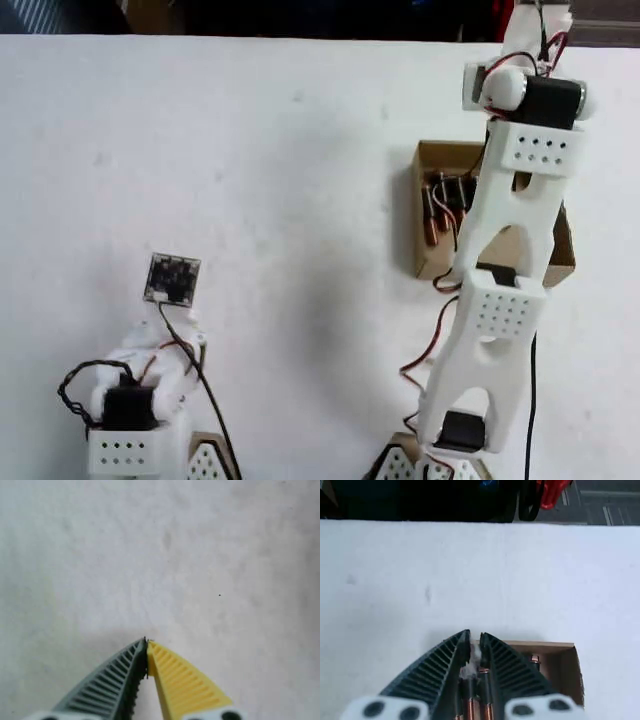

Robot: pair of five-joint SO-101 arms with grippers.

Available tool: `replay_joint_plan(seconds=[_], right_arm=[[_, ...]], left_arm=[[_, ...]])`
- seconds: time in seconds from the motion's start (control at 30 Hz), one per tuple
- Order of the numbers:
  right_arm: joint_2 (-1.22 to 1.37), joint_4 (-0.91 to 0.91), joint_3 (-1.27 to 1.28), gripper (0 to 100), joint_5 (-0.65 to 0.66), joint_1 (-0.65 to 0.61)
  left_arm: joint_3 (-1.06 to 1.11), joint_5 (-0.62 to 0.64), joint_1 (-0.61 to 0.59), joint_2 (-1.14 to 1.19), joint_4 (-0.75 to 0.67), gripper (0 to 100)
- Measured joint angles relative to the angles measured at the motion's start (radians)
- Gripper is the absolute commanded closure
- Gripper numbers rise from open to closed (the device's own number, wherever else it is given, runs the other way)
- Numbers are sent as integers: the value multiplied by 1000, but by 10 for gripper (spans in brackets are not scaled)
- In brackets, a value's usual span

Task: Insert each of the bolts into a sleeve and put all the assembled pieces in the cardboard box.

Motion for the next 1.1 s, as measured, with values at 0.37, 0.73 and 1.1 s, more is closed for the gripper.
replay_joint_plan(seconds=[0.37,0.73,1.1], right_arm=[[-485,0,140,982,0,-81],[-1097,0,707,982,0,-195],[-1505,0,1129,981,0,-203]], left_arm=[[0,0,-17,0,0,977],[0,21,-92,0,0,977],[0,23,-95,0,0,977]])
